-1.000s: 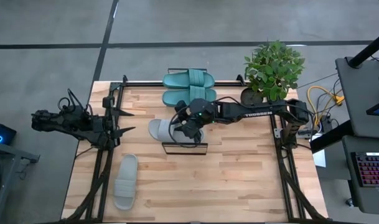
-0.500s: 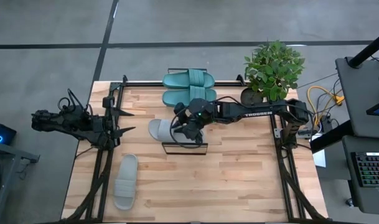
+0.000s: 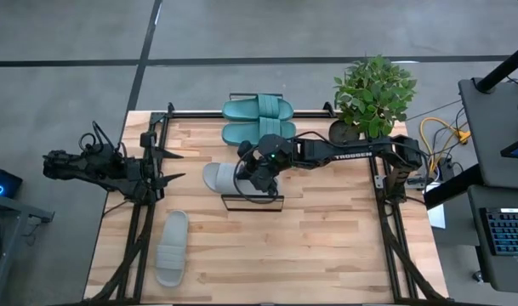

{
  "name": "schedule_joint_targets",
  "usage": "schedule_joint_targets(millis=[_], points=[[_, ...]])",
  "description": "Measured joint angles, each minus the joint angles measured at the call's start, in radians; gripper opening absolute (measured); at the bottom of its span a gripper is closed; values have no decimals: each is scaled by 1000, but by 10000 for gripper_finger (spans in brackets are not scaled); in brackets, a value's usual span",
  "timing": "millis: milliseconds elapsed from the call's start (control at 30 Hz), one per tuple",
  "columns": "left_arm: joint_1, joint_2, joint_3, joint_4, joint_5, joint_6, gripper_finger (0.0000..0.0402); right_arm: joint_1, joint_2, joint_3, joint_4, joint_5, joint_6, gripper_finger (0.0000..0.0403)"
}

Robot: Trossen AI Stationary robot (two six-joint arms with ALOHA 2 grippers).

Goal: Pick and place slides into the shelf
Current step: Put the right gray slide on the shelf

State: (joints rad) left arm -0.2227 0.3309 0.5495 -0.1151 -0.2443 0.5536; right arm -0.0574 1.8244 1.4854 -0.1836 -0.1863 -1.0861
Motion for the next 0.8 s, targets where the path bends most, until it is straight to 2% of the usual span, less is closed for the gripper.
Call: schedule_joint_targets(millis=[167, 333, 633, 800], points=[[0, 0, 0, 0, 0, 0, 199, 0, 0, 0, 0, -6, -39, 9], [0, 0, 0, 0, 0, 0, 199, -3, 0, 0, 2, -70, -41, 9], [0, 0, 0, 0, 0, 0, 199, -3, 0, -1, 11, -84, -70, 9], [0, 0, 0, 0, 0, 0, 199, -3, -2, -1, 14, -149, -68, 8]])
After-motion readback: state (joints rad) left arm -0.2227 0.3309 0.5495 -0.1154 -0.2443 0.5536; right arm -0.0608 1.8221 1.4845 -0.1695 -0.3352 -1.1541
